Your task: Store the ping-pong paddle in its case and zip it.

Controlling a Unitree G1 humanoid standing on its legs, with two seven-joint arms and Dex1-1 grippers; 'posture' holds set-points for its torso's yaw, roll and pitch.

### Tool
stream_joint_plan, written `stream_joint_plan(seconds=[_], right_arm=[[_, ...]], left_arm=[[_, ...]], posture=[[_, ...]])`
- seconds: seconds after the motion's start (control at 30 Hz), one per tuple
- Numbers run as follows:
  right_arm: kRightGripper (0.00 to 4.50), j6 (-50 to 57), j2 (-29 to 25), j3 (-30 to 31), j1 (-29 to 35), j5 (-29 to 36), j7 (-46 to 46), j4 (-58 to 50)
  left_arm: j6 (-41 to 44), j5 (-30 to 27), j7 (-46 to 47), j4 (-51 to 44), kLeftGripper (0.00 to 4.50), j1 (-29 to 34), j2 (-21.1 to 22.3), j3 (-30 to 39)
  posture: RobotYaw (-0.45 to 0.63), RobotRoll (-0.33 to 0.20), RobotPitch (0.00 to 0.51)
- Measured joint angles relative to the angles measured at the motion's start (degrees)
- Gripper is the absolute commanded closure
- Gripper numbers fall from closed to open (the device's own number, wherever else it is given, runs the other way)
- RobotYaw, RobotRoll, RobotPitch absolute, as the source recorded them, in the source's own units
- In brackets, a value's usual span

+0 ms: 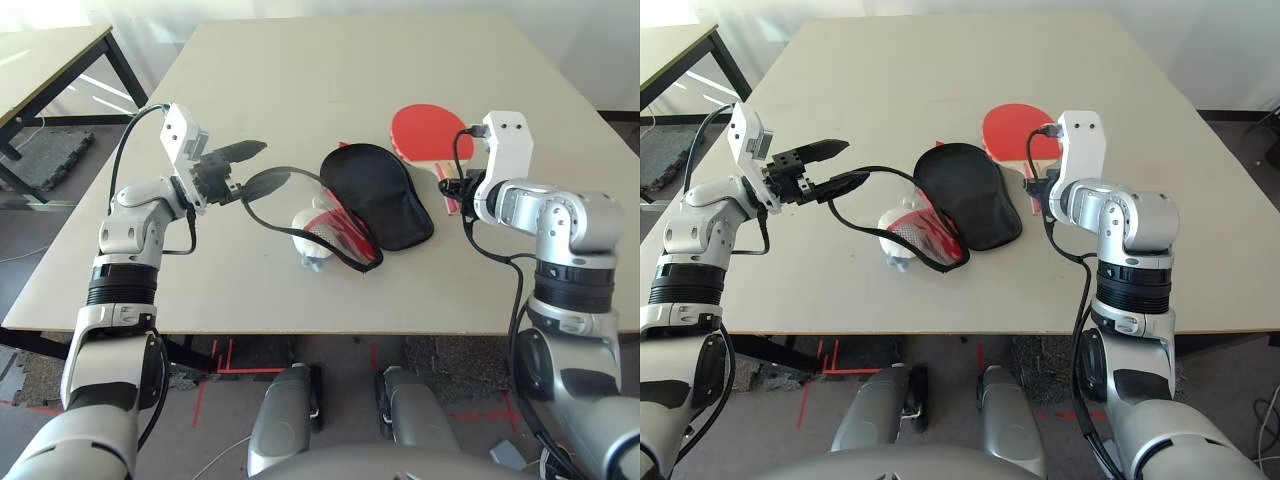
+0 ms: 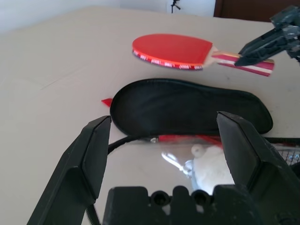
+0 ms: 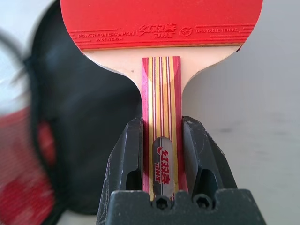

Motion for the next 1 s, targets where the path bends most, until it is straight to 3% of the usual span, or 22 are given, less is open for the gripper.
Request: stream_joint_plan(seconds=[0.63,1.0], right_arm=[[3.5,-3.2,1.9,9.1,-0.5,-1.5,2.9,7.8],[3.5,-5.9,5.1,9.4,0.1,-4.1,0.0,9.2]], left_arm=[[4.7,-1.7,-0.2,-8.9,0.0,6.9,3.6,1.9],[5.2,-1.7,0.8,-9.1,0.0,7.3,3.7,2.0]], posture=[[0.18,0.0,0.113],[0.17,0.0,0.107]])
